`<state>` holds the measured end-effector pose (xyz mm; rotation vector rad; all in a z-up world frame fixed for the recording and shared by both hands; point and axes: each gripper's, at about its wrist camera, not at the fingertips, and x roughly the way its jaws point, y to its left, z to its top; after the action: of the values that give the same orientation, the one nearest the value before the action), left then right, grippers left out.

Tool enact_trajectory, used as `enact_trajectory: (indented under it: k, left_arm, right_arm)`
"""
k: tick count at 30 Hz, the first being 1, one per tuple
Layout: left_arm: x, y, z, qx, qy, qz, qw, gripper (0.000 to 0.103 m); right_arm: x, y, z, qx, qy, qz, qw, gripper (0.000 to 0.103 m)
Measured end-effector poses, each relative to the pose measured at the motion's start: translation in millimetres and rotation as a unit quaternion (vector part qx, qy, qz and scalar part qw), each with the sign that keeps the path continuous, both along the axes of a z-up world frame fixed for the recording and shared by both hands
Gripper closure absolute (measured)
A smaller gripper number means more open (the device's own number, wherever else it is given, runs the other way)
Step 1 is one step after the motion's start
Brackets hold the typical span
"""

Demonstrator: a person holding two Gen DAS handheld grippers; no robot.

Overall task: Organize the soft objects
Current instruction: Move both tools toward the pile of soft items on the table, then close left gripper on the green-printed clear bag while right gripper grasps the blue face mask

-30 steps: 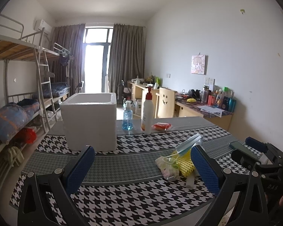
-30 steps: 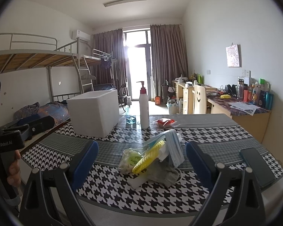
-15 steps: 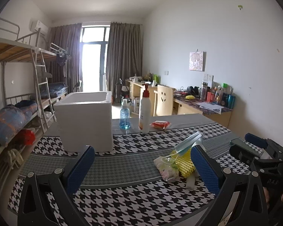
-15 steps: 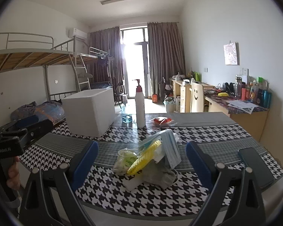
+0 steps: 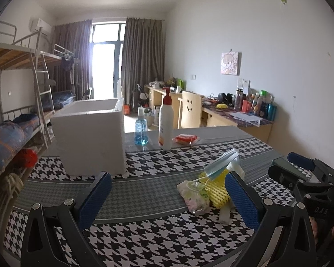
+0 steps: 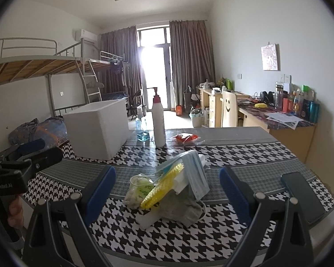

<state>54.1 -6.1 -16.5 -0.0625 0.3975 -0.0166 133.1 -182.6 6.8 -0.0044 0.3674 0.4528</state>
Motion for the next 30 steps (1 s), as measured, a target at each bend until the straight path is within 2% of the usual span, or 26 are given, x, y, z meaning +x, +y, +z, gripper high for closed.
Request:
enact_trajectory:
  k: [30]
  left_arm:
    - [58.6,-20.5,-39.0,0.019,0.098,-0.025,0.9947,0.001]
  right_arm:
    - [44.5,-2.0,-14.0,-0.022,0.047,-0.034,0.998,0.007]
